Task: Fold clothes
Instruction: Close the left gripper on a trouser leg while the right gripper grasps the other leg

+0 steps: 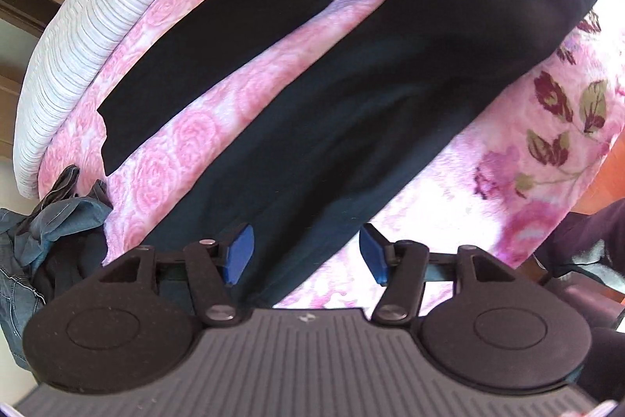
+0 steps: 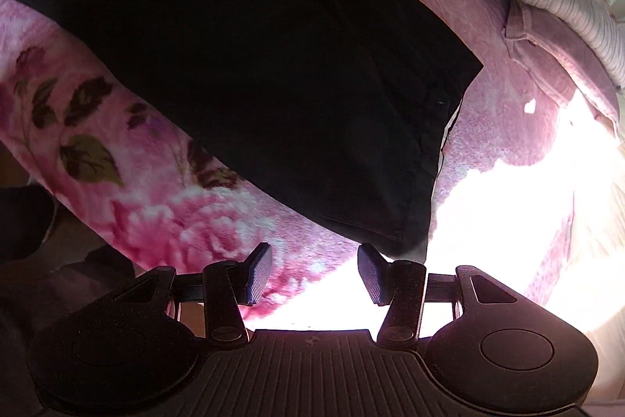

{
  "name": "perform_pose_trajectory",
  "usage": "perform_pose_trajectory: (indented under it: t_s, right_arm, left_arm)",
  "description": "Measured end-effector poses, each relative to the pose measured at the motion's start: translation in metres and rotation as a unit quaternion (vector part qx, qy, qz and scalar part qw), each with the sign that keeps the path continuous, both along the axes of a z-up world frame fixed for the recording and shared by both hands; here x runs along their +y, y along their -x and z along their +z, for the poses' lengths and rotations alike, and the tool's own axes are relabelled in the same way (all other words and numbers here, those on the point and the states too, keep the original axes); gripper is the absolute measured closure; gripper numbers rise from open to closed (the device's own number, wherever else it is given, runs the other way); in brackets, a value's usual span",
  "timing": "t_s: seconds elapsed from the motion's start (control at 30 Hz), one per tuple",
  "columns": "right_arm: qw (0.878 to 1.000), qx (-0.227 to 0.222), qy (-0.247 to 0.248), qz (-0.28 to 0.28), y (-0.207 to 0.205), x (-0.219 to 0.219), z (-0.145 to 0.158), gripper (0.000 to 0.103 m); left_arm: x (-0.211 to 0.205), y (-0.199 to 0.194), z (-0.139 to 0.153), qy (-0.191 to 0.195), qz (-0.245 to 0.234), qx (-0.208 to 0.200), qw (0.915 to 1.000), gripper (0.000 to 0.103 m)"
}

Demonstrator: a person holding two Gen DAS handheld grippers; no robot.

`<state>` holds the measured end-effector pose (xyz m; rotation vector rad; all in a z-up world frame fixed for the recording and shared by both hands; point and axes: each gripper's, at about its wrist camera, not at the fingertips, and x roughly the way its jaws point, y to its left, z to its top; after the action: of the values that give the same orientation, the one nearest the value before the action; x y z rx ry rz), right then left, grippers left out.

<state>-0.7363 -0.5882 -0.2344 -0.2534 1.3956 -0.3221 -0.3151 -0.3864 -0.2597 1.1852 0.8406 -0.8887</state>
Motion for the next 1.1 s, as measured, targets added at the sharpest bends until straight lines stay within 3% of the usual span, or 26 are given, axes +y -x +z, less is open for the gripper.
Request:
perform_pose_trajectory:
  t_s: [0.2,0.37,0.43,0.53,0.63,0.83,1.1]
  right_arm:
    - [0.995,0.010,0.040,0.095,0.027,-0.016,-0.024,0.051]
    - [0.992,0.027,0.039,0.118,0.023,-0.021,-0.035,0.051]
    - [0.990,0.032,0.044,0.131,0.021,-0.021,-0.039,0.051]
    - [0.986,0.039,0.054,0.152,0.017,-0.021,-0.047,0.051]
    - [0.982,0.051,0.063,0.173,0.016,-0.021,-0.063,0.051]
    - [0.974,0.042,0.096,0.203,0.005,-0.009,-0.091,0.051]
    - [0.960,0.019,0.143,0.239,-0.013,0.012,-0.129,0.051]
  left_arm:
    - [-0.005,0.027,-0.016,-0.014,-0.034,-0.009,0.9993,0.041]
    - [-0.007,0.034,-0.023,-0.012,-0.040,-0.008,0.9991,0.037]
    - [-0.004,0.036,-0.029,-0.006,-0.053,-0.018,0.9984,0.031]
    - [0.004,0.037,-0.047,-0.015,-0.080,-0.042,0.9958,0.031]
    - [0.024,0.031,-0.075,-0.038,-0.106,-0.066,0.9914,0.031]
    - [0.068,-0.005,-0.124,-0.064,-0.102,-0.129,0.9843,0.035]
    - [0.079,-0.030,-0.154,-0.021,-0.147,-0.176,0.9730,0.041]
